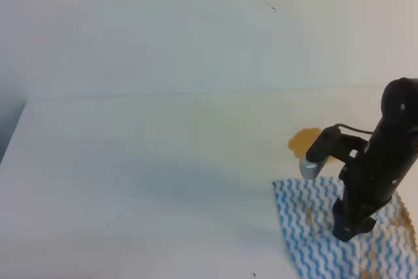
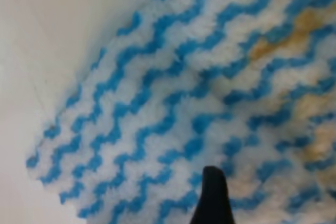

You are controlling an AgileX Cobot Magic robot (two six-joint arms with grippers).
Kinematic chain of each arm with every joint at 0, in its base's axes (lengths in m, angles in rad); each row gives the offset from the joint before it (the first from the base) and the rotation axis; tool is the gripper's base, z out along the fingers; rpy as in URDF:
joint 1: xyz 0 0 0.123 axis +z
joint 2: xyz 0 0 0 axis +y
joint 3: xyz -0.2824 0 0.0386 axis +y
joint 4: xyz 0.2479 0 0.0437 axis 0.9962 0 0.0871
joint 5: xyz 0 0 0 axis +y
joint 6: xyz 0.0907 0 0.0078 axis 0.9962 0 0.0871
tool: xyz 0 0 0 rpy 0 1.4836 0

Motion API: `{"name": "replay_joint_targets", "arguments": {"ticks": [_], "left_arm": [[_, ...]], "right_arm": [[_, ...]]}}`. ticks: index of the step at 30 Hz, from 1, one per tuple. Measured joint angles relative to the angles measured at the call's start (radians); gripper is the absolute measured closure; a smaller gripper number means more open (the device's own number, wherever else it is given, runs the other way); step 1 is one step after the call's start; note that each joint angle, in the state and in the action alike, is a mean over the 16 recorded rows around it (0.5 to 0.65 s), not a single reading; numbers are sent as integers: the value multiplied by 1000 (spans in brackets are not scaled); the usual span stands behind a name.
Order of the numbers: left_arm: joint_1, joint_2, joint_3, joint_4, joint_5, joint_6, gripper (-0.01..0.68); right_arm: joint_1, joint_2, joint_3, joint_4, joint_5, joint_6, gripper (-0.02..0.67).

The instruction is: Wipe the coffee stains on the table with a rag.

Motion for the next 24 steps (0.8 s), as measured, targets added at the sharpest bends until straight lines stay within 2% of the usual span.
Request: {"name": "replay_joint_targets", "arguments": {"ticks": [3,6,13,19,24], "left_arm": [[0,0,0,0,0,0,677],[0,0,0,0,0,0,677],[0,0,0,0,0,0,677],[0,0,0,0,0,0,677],[0,0,0,0,0,0,677]], "right_arm": [[6,21,8,-10,-16,-5,168],[10,37,10,-21,-27,-6,222],[13,64,-14,-69,-44,12,424],[13,68,-109,-165,-86,72,586],[9,85,-234,-254,-157,140,632]]}}
